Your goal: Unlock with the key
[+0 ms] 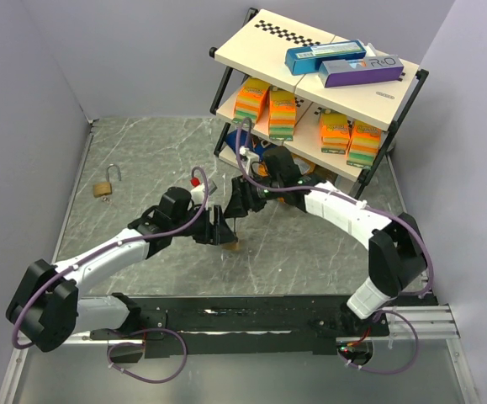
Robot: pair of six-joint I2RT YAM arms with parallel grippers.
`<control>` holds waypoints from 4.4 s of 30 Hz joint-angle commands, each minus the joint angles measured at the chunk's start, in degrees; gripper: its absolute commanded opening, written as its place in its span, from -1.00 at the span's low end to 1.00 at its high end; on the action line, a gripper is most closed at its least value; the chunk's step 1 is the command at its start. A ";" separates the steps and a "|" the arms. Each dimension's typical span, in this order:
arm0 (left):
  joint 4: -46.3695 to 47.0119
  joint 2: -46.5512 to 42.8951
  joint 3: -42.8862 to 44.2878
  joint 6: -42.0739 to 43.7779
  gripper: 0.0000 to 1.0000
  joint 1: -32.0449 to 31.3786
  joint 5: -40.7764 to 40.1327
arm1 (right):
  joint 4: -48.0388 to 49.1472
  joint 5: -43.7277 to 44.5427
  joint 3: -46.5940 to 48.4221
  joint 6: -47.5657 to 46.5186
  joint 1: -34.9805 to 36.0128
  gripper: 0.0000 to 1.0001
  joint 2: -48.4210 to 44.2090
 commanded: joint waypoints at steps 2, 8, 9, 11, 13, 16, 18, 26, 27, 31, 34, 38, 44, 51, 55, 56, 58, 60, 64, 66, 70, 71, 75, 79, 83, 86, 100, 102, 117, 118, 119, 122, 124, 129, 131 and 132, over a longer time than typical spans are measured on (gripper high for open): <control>1.34 -3.57 2.50 2.04 -0.98 0.09 0.05 | -5.74 4.90 6.97 -1.73 1.18 0.31 3.26; 0.19 -4.19 2.85 2.57 -0.98 0.09 -1.62 | -12.25 7.71 11.55 -4.19 3.29 0.15 7.03; 0.02 -4.10 2.94 2.66 -0.98 0.09 -1.71 | -12.79 7.80 12.34 -4.54 3.38 0.11 7.82; -0.25 -4.19 2.94 2.74 -0.98 0.09 -2.23 | -13.67 7.71 12.87 -4.63 3.91 0.02 8.35; -0.86 -4.28 3.03 2.83 -0.98 0.09 -2.85 | -14.37 8.15 13.57 -4.63 4.17 -0.14 8.80; -1.48 -4.54 3.12 2.83 -0.98 0.09 -4.34 | -15.52 9.64 14.54 -4.98 4.53 -0.27 9.06; -2.18 -4.81 3.12 2.83 -0.98 0.09 -5.39 | -16.04 10.52 14.89 -4.72 4.61 -0.32 9.15; -4.20 -6.12 3.12 3.10 -0.98 0.18 -7.95 | -19.21 14.13 16.82 -3.93 4.61 -0.61 10.55; -4.20 -6.21 3.12 3.01 -0.98 0.18 -8.04 | -19.21 14.30 16.91 -3.58 4.61 -0.65 10.73; -3.94 -6.30 2.94 2.48 -0.98 0.00 -8.22 | -18.51 12.73 17.18 -2.44 4.53 -0.87 11.17; -2.80 -6.04 2.77 1.78 -0.98 -0.09 -8.04 | -17.98 12.55 17.18 -1.99 4.79 -0.97 11.17; 1.07 -7.35 1.19 0.11 -0.98 -0.09 -6.46 | -17.54 12.90 16.48 -1.91 4.61 -1.00 11.52; -0.85 -6.04 0.39 -0.77 -0.98 -0.09 -9.53 | -15.43 10.09 14.37 1.77 3.38 -0.65 10.30; -1.40 -5.25 0.66 -2.00 -0.98 -0.09 -12.18 | -13.41 8.42 12.70 4.16 2.24 -0.03 6.69; 0.63 -5.25 0.31 -2.35 -0.98 -0.09 -10.68 | -11.65 5.61 12.16 3.99 2.24 0.04 6.16; 0.81 -5.33 0.22 -2.26 -0.98 -0.09 -10.42 | -11.39 5.08 12.34 3.90 2.15 0.06 6.33; 1.25 -5.60 0.13 -2.00 -0.98 -0.09 -9.02 | -10.51 3.94 12.17 3.89 2.15 0.08 6.60; 1.16 -5.68 0.04 -1.65 -0.98 -0.09 -8.22 | -8.67 1.83 11.90 4.07 2.15 0.10 6.77; 2.74 -7.79 -1.45 -1.47 -0.98 -0.09 -5.76 | -7.08 -0.72 11.64 3.37 2.06 0.09 7.65; 4.22 -8.58 -2.07 -1.82 -0.98 -0.09 -4.79 | -6.03 -2.56 11.38 3.54 1.98 -0.02 7.65; 4.41 -9.90 -2.86 -2.18 -0.98 -0.09 -5.31 | -5.06 -3.54 10.76 3.98 1.89 -0.38 7.65; 4.76 -9.99 -2.95 -2.35 -0.98 -0.09 -5.31 | -5.32 -3.36 11.02 3.81 1.97 -0.41 7.74; 5.47 -9.91 -2.95 -2.53 -0.98 -0.09 -4.35 | -6.81 -2.40 11.47 2.58 1.89 -0.56 8.09; 0.56 -8.77 -0.76 -2.09 -0.98 -0.09 -9.25 | -7.95 0.40 11.72 2.49 1.89 -0.91 7.57; 2.65 -8.67 -1.27 -3.13 -0.98 -0.09 -6.20 | -3.41 -2.64 9.36 2.92 1.89 -1.00 5.90; 8.44 -8.94 -2.68 -4.98 -0.98 -0.09 -2.43 | -0.14 -5.46 7.69 5.39 1.71 -1.00 5.37; 30.41 -6.31 -10.59 -13.95 -0.98 0.18 11.91 | 7.43 -9.61 1.97 11.54 -2.68 -1.00 2.29; 35.40 -4.21 -12.34 -16.41 -0.96 0.18 12.35 | 7.34 -8.55 1.10 11.37 -2.68 -1.00 2.64; 31.40 3.02 -10.24 -13.69 0.39 0.18 4.00 | 8.21 -3.54 -3.04 12.15 -3.03 -1.00 2.12; 31.05 3.10 -10.24 -13.43 0.46 0.18 3.83 | 8.39 -3.71 -3.12 12.33 -3.03 -1.00 2.12; 30.52 3.10 -10.16 -13.34 0.50 0.18 3.39 | 8.56 -3.80 -3.21 12.59 -3.12 -1.00 2.12; 28.59 2.75 -9.98 -12.73 0.60 0.18 1.64 | 8.65 -4.15 -3.39 12.86 -3.12 -1.00 2.29; 26.74 2.14 -9.72 -12.11 0.67 0.18 0.14 | 8.65 -4.07 -3.39 12.86 -3.12 -1.00 2.21; 20.60 0.12 -8.14 -10.00 0.82 0.18 -4.25 | 8.92 -4.15 -3.56 13.04 -3.21 -1.00 2.03; 18.13 -0.41 -6.91 -9.39 0.85 0.18 -6.01 | 9.00 -4.33 -3.48 13.21 -3.12 -1.00 2.03; 15.86 -0.59 -6.38 -8.86 0.86 0.09 -7.50 | 9.09 -4.42 -3.48 13.30 -3.21 -1.00 2.03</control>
